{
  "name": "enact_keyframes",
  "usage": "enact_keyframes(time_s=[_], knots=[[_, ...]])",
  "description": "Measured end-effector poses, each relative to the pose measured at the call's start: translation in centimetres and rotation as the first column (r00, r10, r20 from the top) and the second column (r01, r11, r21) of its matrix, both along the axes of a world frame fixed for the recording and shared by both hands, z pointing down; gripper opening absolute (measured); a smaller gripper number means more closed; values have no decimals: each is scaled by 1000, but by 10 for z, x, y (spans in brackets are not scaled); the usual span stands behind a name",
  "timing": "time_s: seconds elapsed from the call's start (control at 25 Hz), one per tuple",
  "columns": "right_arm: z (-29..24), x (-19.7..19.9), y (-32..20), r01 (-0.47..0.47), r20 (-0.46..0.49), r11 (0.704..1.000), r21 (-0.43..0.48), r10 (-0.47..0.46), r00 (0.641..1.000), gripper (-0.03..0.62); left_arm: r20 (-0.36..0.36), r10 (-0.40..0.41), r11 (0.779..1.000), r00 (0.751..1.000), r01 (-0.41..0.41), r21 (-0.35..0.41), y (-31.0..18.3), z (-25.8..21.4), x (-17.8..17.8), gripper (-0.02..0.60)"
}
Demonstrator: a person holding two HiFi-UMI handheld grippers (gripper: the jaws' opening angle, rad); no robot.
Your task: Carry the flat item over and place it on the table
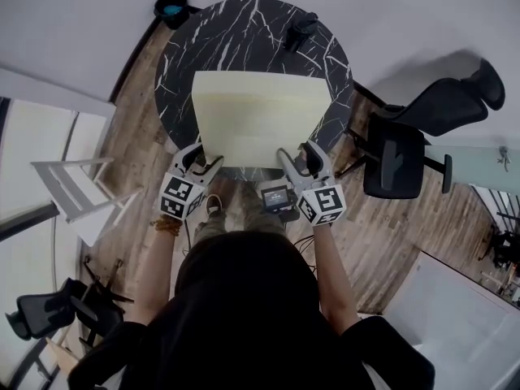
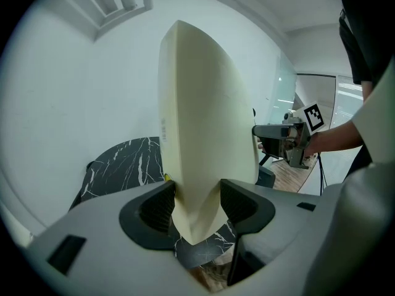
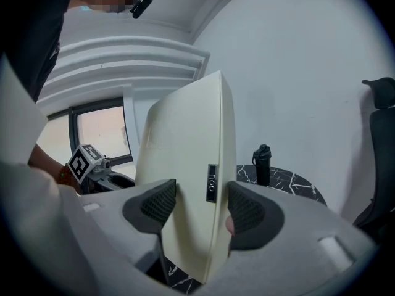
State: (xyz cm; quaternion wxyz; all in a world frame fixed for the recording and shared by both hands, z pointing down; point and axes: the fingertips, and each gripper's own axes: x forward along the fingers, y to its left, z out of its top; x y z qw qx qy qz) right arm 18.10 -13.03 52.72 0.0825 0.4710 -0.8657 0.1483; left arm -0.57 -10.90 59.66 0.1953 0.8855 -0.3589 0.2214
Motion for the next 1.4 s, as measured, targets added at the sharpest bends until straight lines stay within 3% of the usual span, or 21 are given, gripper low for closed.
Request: enact_keyframes(time_s=[0.84, 1.4], knots=[[60, 28, -54, 66, 54, 988, -142, -59, 997, 256, 25, -63, 990, 998, 65, -125, -37, 48, 26, 229], [86, 41, -74, 80, 67, 976, -200, -68, 995, 256, 21, -72, 984, 997, 75, -161, -59, 67, 37, 230]])
